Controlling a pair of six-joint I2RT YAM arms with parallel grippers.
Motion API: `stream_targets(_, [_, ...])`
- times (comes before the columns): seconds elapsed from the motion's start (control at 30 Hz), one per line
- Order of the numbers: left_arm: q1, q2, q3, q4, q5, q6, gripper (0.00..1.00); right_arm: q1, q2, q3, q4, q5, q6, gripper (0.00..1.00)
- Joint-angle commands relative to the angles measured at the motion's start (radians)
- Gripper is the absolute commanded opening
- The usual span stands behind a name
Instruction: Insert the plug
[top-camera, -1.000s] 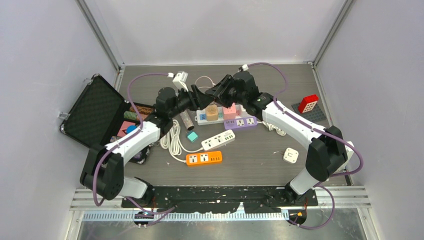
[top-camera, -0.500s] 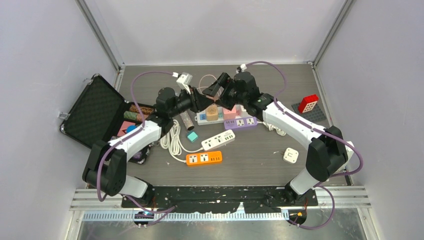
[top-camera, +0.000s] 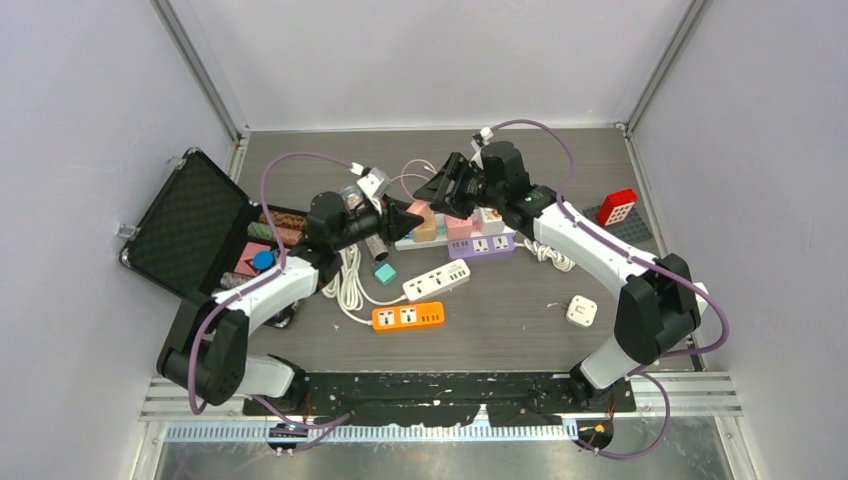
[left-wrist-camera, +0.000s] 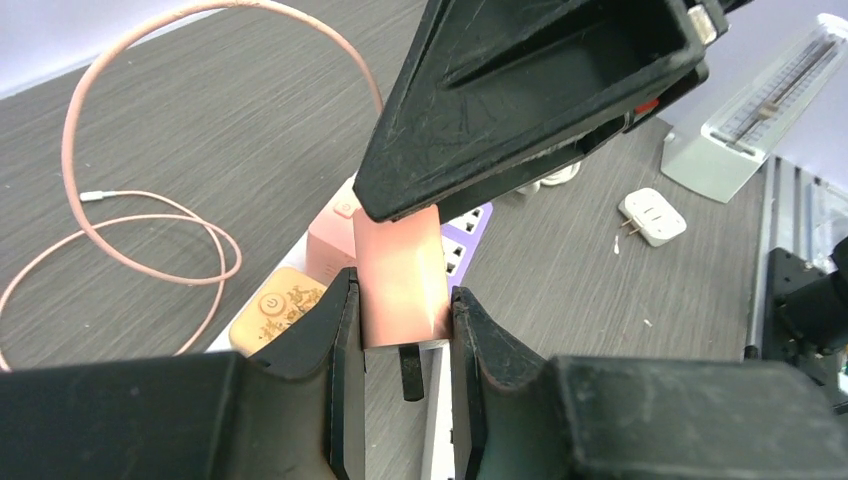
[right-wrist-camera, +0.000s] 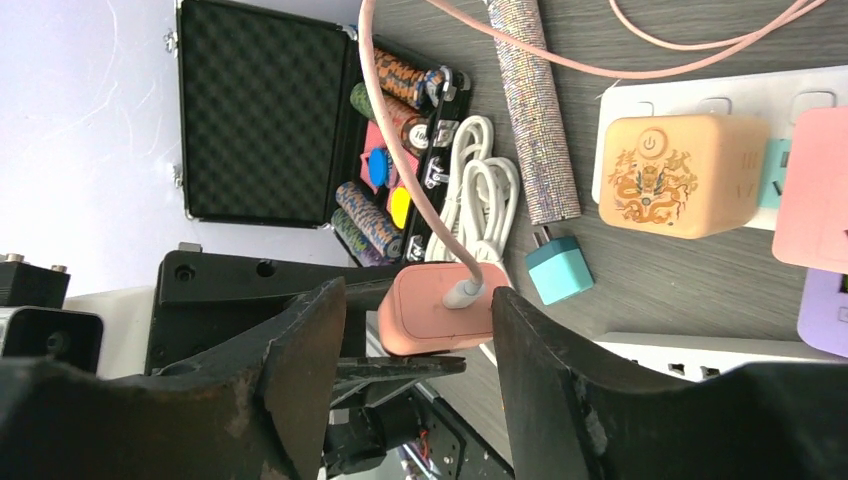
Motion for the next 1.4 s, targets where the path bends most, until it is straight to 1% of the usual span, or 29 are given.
stream_targets(0.0, [0.004,-0.048,-0.008,0.122,-0.001,0.084,0.00,0.005,-0.028,-0.014,0.060,-0.114,0.011,0.62])
stream_targets(0.13, [0.004,-0.050,-0.021,0.149,-0.007,0.089,0.00,0.004,-0.027,-0.022,0.068,-0.137,0.021,0.67])
stream_targets(0.4, [0.005,-0.064,-0.039,0.193,-0.056,0.074,0.00,0.007,0.000,-0.003,0.037,-0.148,0.012,0.66])
stream_targets(0.6, [0.004,-0.079,-0.049,0.205,-0.084,0.072,0.00,0.008,0.008,-0.012,0.029,-0.114,-0.022,0.74])
stream_targets(0.7, [0.004,-0.084,-0.051,0.207,-0.063,0.069,0.00,0.010,0.011,-0.012,0.035,-0.097,-0.024,0.75])
stream_targets(0.93, [0.004,-0.088,-0.074,0.231,-0.043,0.071,0.00,0.010,0.018,-0.029,0.126,-0.125,0.045,0.70])
stream_targets(1.13, [0.004,-0.085,-0.084,0.234,-0.024,0.090,0.00,0.009,-0.001,-0.035,0.134,-0.128,0.058,0.69])
stream_targets(1.27, [0.004,-0.090,-0.094,0.238,-0.016,0.103,0.00,0.009,-0.005,-0.041,0.149,-0.135,0.060,0.60])
stream_targets(1.37, [0.004,-0.093,-0.105,0.245,-0.022,0.104,0.00,0.010,-0.009,-0.048,0.180,-0.146,0.073,0.49])
